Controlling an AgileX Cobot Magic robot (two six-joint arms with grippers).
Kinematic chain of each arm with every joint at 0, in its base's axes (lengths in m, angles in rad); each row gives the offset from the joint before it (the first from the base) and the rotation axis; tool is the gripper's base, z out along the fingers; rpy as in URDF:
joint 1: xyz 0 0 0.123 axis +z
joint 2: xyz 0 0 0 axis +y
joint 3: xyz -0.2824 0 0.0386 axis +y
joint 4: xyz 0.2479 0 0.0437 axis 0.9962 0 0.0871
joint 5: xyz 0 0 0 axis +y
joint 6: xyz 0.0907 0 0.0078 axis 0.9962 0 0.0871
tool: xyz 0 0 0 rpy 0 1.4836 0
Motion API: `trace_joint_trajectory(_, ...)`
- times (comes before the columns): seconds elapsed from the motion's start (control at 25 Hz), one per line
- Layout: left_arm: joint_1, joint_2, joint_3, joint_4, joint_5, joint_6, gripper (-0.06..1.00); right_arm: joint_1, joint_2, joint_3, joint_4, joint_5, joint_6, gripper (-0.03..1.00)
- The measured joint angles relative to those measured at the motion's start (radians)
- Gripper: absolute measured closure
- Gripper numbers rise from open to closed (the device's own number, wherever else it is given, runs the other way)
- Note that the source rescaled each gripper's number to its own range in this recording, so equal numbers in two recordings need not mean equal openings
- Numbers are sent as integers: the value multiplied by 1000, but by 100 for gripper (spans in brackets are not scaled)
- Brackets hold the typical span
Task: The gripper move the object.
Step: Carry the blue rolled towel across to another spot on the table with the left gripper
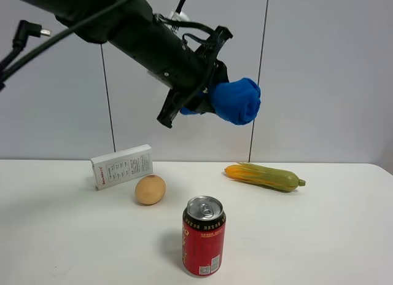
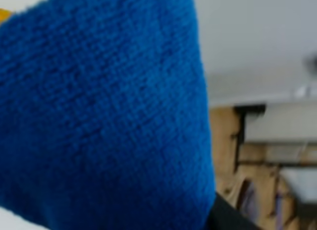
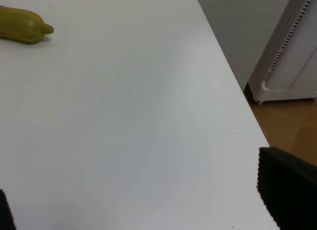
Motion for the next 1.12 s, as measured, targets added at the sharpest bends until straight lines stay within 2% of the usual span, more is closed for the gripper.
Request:
trace_joint_trajectory(0.2, 0, 98, 0, -5, 3, -69, 94, 0, 0, 0, 0, 0, 0, -3)
trace_joint_trajectory(0.4, 0, 168, 0, 3, 24, -81, 94, 0, 0, 0, 0, 0, 0, -3)
trace_joint_trajectory(0.68, 0, 251, -98, 100, 87, -85, 94, 0, 0, 0, 0, 0, 0, -3)
trace_joint_trajectory(0.88, 0, 313, -184, 118, 130, -85, 94, 0, 0, 0, 0, 0, 0, -3)
trace_joint_trajectory(1.12, 0, 349, -191, 164, 146, -85, 94, 0, 0, 0, 0, 0, 0, -3)
